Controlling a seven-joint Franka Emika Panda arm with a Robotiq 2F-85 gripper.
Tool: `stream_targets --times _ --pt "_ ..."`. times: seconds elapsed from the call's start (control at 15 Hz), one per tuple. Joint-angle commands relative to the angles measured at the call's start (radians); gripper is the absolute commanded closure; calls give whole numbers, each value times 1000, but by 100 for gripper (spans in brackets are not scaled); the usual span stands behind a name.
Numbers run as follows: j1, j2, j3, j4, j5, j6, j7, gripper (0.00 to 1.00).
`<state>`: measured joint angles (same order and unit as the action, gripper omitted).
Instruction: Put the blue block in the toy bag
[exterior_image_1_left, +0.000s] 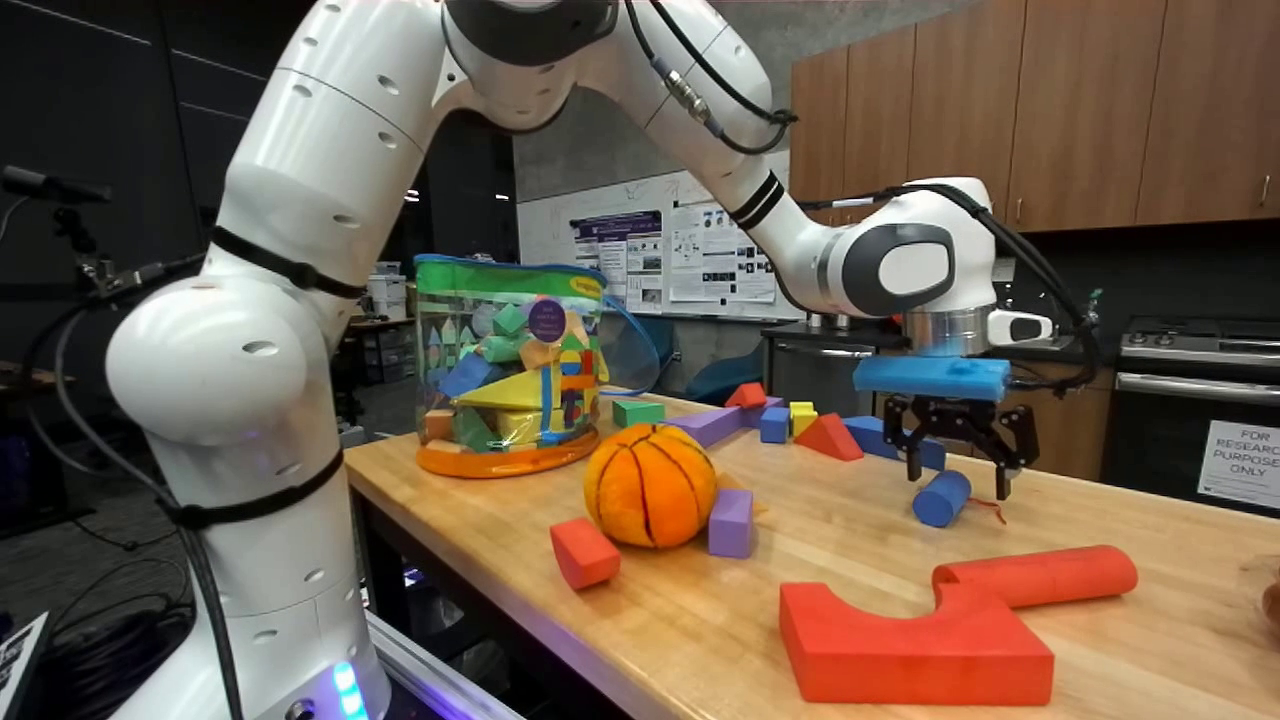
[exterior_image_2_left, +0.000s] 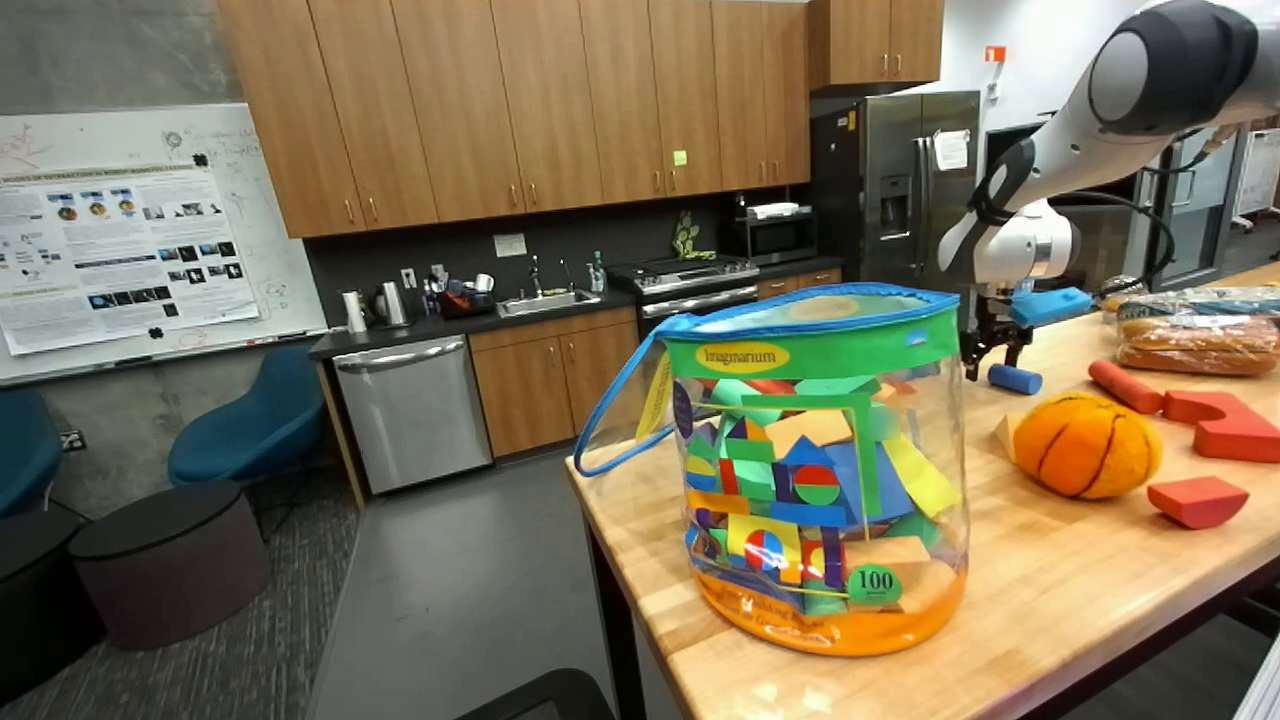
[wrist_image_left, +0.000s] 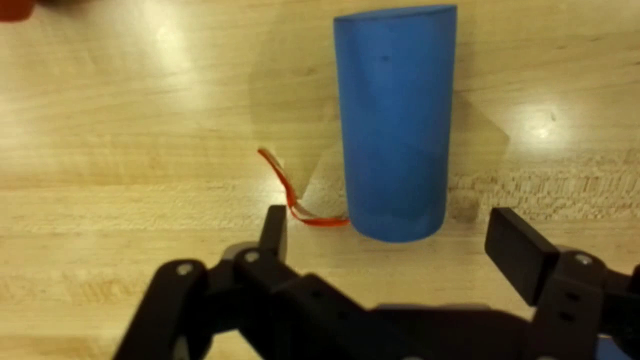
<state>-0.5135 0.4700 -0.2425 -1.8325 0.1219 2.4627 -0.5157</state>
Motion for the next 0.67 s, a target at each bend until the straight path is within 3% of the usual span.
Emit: stream_targets --times 0.0,0.6 --pt "-14 -5 15 -4 -54 31 -46 0" --pt "-16 -28 15 -54 -102 0 -138 0"
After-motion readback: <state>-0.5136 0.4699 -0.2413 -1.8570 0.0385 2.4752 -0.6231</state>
